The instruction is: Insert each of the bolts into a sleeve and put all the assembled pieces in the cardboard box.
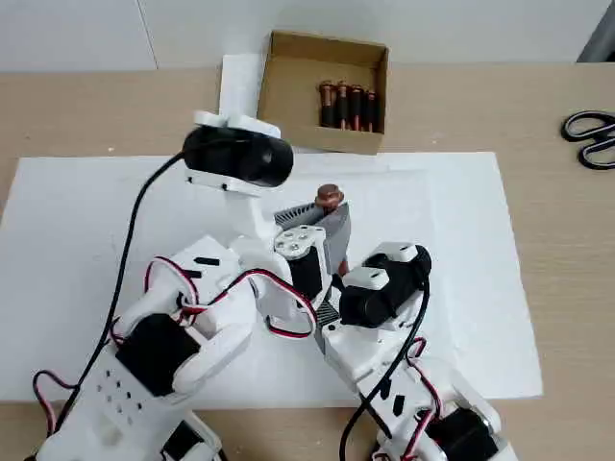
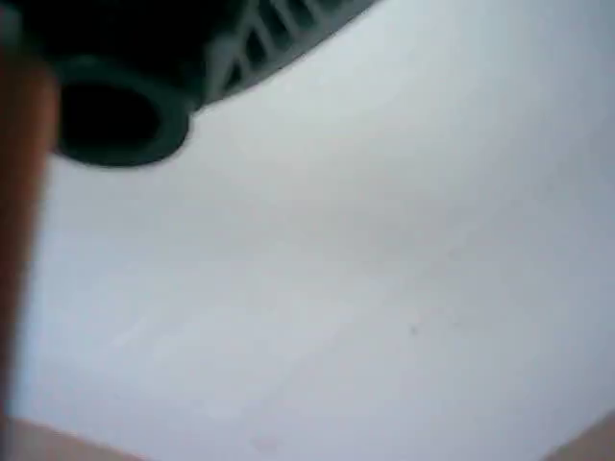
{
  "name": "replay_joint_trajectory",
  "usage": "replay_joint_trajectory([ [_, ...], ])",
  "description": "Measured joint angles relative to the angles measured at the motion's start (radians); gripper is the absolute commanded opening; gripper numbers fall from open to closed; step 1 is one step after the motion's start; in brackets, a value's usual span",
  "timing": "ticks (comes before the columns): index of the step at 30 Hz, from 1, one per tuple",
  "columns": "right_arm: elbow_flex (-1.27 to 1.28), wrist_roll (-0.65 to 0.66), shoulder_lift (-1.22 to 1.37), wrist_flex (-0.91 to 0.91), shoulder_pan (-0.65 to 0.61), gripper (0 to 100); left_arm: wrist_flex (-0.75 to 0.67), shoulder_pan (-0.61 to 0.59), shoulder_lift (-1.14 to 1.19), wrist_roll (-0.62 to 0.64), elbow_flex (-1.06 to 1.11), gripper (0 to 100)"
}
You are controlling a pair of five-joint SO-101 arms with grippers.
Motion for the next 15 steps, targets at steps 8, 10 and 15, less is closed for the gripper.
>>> replay_joint_trajectory([
  [8,0.0,0.0,-0.014,0.021,0.021,0.4,0.048,-0.075,0.0,-0.035,-0.012,1],
  [10,0.0,0.0,-0.014,0.021,0.02,0.4,0.064,-0.074,0.0,-0.035,-0.012,1],
  [15,0.0,0.0,-0.014,0.021,0.02,0.4,0.072,-0.06,0.0,-0.029,-0.012,1],
])
